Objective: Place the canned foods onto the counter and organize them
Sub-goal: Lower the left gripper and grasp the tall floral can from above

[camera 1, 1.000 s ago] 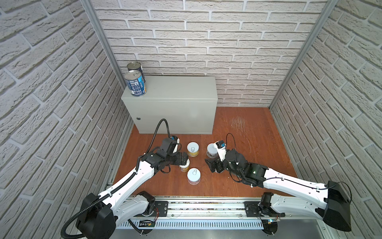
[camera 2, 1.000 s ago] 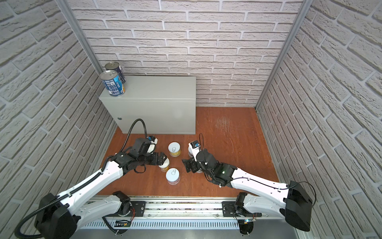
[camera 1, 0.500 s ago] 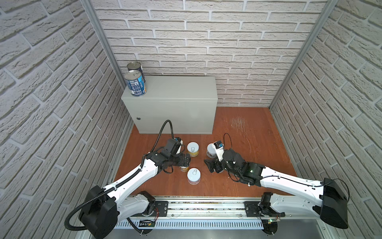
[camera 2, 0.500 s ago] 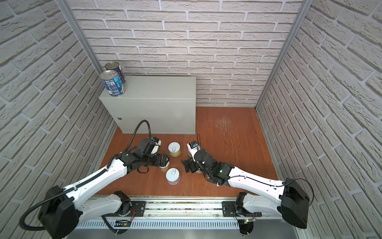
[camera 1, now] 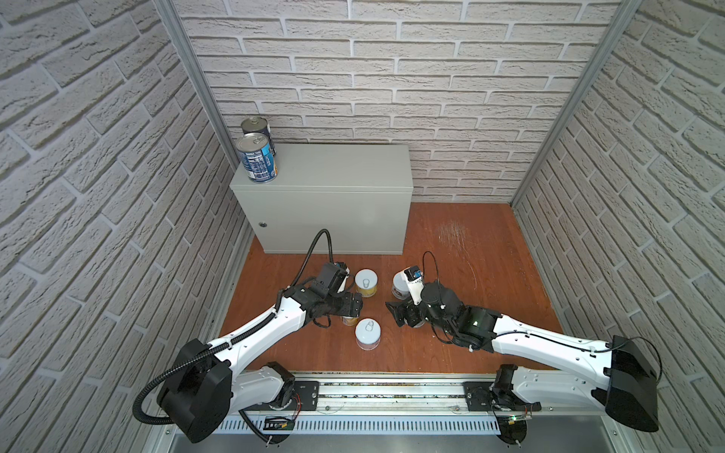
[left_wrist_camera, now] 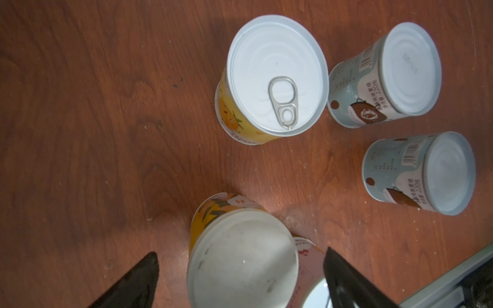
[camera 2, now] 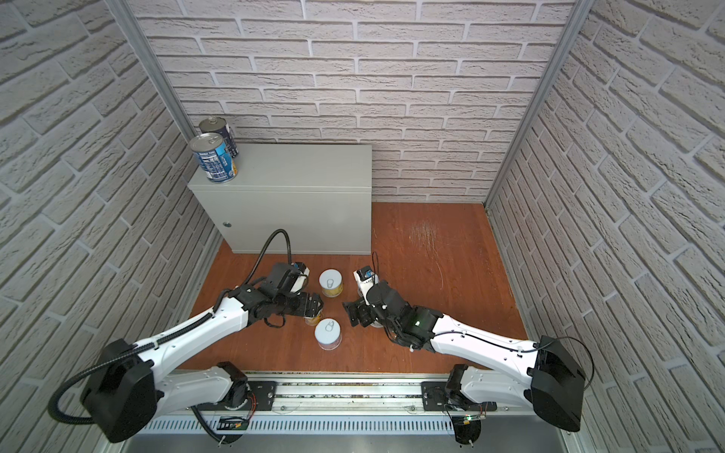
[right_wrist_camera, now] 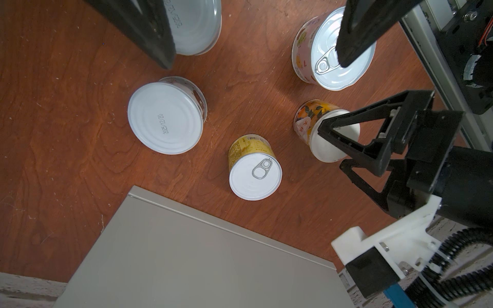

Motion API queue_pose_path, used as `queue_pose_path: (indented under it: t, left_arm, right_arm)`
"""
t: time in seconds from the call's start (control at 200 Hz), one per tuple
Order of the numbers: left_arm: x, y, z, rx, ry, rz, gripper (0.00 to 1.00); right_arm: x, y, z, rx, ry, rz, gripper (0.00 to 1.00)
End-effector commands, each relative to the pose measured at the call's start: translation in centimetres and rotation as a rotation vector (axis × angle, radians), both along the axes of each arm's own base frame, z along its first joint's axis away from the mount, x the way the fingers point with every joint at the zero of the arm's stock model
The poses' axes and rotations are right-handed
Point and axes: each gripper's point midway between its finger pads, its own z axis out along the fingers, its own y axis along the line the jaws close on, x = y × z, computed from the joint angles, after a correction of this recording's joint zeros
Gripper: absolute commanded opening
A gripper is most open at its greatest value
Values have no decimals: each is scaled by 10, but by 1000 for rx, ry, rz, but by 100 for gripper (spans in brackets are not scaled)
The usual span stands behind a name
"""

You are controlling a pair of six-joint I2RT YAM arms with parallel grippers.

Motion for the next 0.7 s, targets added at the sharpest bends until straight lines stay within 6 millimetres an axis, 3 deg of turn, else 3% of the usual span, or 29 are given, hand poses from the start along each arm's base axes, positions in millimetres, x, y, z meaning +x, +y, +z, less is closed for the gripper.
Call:
queue_pose_path:
  t: [0.0, 0.34, 0.565, 0.695]
  left_arm:
    - [1, -3, -7, 10, -4, -21, 93]
    - [-2, -4, -12, 55, 15, -49, 86]
    - [1, 2, -14, 81, -1, -31, 72]
    - [4, 5, -12, 95, -19, -18, 70]
  right_arm:
    - [5, 8, 15, 31, -28, -1, 95]
    - [7, 10, 14, 25, -19, -8, 95]
    - [8, 9, 13, 20, -19, -12, 95]
    - [7, 10, 14, 23, -18, -13, 95]
